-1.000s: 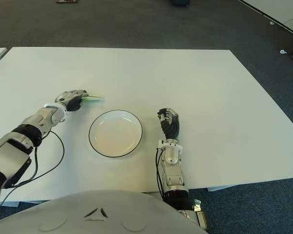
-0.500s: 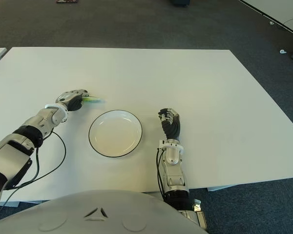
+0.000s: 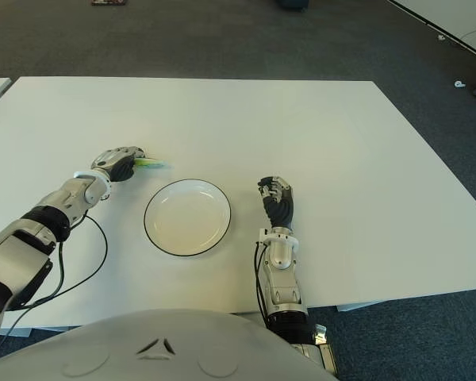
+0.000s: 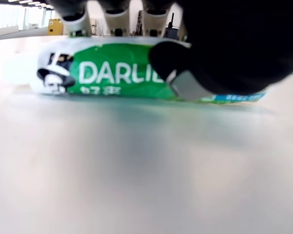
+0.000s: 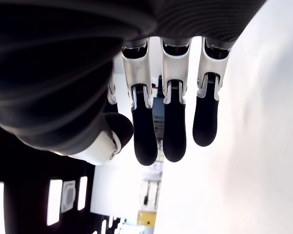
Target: Put the toothpaste on the table into the plate.
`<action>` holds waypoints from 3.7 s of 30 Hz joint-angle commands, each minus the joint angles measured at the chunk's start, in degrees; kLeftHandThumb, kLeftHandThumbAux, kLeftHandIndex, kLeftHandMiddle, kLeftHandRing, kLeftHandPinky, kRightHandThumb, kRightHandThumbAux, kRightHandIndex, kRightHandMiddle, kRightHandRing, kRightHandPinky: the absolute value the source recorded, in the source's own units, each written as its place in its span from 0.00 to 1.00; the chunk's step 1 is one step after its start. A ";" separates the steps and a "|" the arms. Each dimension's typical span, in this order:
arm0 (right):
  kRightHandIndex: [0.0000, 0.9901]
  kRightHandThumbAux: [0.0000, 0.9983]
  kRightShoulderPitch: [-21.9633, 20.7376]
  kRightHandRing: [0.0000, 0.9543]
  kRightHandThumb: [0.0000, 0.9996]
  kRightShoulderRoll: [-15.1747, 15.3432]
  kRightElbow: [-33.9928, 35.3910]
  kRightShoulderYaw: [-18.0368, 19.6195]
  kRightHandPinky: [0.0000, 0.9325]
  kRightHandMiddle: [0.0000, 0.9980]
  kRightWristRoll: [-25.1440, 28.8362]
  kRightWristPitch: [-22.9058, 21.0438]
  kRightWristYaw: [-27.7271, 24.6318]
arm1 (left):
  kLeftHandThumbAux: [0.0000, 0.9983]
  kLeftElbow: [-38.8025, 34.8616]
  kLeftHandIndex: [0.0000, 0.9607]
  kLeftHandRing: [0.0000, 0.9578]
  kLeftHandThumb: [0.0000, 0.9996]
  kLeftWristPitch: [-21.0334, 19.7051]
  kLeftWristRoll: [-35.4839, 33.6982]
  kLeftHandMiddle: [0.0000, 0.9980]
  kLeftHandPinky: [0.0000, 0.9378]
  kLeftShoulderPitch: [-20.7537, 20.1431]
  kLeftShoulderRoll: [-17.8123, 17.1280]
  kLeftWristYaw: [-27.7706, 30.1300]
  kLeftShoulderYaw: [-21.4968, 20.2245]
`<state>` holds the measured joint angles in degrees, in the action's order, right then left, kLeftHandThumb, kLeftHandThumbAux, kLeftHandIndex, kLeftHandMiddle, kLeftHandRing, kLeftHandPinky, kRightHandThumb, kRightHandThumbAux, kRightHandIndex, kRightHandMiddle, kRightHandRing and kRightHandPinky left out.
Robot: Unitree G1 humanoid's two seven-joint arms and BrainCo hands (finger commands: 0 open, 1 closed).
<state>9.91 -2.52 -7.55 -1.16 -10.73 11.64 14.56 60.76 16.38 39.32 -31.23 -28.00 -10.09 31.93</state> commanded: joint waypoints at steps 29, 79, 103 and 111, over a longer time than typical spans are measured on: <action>0.43 0.73 -0.56 0.49 0.71 0.10 -0.93 0.21 0.49 0.48 0.21 0.39 -0.24 | 0.68 -0.94 0.42 0.77 0.84 9.44 -7.73 0.59 0.73 1.70 -0.66 3.01 -7.98; 0.43 0.73 -2.19 0.47 0.71 0.20 -3.41 -0.06 0.48 0.47 0.33 2.33 -0.47 | 0.67 -59.11 0.43 0.73 0.84 7.92 -12.73 0.58 0.72 17.99 -8.52 24.35 -17.24; 0.43 0.73 -1.78 0.48 0.71 0.16 -3.29 -0.04 0.50 0.48 0.26 3.01 -0.41 | 0.34 -47.01 0.27 0.40 0.76 0.53 10.62 0.39 0.37 12.62 -14.43 25.73 -10.82; 0.43 0.73 -1.57 0.47 0.70 0.10 -2.88 -0.24 0.48 0.46 -0.48 2.76 -0.01 | 0.27 -40.01 0.02 0.09 0.62 0.51 14.80 0.11 0.10 10.50 -14.20 22.76 -7.76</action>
<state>8.44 -2.30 -10.50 -1.26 -11.00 14.40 14.34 18.63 17.11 52.55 -19.75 -42.16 13.75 22.97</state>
